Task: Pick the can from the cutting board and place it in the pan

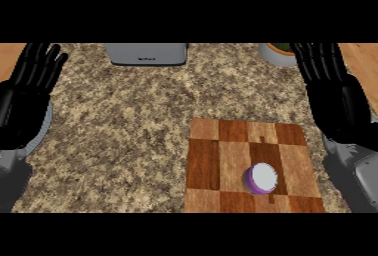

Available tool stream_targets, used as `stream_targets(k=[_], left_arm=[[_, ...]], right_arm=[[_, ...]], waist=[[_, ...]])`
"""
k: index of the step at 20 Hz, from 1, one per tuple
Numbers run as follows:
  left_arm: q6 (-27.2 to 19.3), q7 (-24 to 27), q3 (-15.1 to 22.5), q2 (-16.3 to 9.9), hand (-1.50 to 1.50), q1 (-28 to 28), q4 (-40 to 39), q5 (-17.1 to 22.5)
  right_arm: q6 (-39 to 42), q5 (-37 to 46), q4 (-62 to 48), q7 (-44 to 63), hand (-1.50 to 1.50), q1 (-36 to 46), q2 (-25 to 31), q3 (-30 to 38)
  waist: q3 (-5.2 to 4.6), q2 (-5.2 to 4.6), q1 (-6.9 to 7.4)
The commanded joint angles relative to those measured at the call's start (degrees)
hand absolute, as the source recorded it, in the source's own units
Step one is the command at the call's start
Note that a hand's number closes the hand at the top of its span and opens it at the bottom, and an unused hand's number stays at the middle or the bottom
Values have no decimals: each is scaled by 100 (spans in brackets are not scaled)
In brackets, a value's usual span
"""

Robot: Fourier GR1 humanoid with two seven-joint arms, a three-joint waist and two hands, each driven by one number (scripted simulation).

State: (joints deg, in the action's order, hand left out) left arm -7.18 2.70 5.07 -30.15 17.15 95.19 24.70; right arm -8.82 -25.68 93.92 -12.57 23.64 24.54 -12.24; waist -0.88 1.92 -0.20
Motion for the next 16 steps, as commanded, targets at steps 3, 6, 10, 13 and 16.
stream_targets(k=[3, 6, 10, 13, 16], left_arm=[[-323, -103, -119, 75, 0, -303, -438, -263], [-667, -93, 33, 114, 0, -608, -877, -706], [-846, -390, 222, 364, 0, -875, -920, -680], [-867, -295, 75, 343, 0, -943, -1056, -670], [-913, -488, 151, 444, 0, -606, -976, -755]], right_arm=[[796, 37, -50, 90, 150, -937, 103, -681], [1664, -108, -668, 330, 150, -1326, 522, -1033], [-64, 1550, -425, -908, -150, -2437, 914, -573], [-522, 1866, -90, -1557, -150, -3284, 1290, -152], [-433, 1869, 361, -1600, -150, -3713, 1851, 347]], waist=[[91, -206, 1], [97, -288, 51], [93, -140, -347], [86, -121, -428], [85, -159, -210]])
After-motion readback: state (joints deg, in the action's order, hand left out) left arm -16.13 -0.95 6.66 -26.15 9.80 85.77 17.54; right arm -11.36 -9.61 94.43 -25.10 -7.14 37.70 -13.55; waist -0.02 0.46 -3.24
